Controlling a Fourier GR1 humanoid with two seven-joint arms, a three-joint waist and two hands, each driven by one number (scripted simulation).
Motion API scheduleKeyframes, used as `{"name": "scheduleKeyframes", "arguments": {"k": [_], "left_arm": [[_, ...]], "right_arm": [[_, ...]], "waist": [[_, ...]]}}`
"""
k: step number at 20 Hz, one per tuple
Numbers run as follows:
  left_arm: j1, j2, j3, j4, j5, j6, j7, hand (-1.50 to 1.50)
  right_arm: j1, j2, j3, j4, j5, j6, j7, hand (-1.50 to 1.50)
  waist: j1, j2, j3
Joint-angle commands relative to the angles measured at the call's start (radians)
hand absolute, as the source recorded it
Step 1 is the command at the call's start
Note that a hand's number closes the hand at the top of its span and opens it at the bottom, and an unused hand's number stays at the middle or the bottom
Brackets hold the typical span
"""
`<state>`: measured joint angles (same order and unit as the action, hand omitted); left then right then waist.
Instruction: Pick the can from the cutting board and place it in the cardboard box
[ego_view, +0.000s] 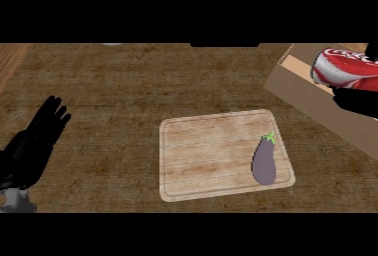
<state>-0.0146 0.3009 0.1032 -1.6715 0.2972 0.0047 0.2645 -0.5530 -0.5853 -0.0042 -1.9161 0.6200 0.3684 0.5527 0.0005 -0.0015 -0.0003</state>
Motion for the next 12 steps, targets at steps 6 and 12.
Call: {"name": "scheduleKeyframes", "arguments": {"k": [6, 12], "left_arm": [[0.012, -0.021, 0.009, -0.040, -0.011, -0.013, 0.015, 0.00], [0.006, 0.002, 0.053, 0.038, -0.006, -0.075, -0.021, 0.00]], "right_arm": [[-0.137, -0.083, -0.082, 0.304, 0.043, 0.039, -0.171, 1.50], [-0.126, -0.021, -0.072, 0.513, 0.142, -0.153, -0.373, 1.50]], "waist": [[0.012, 0.002, 0.000], [0.012, 0.004, 0.000]]}}
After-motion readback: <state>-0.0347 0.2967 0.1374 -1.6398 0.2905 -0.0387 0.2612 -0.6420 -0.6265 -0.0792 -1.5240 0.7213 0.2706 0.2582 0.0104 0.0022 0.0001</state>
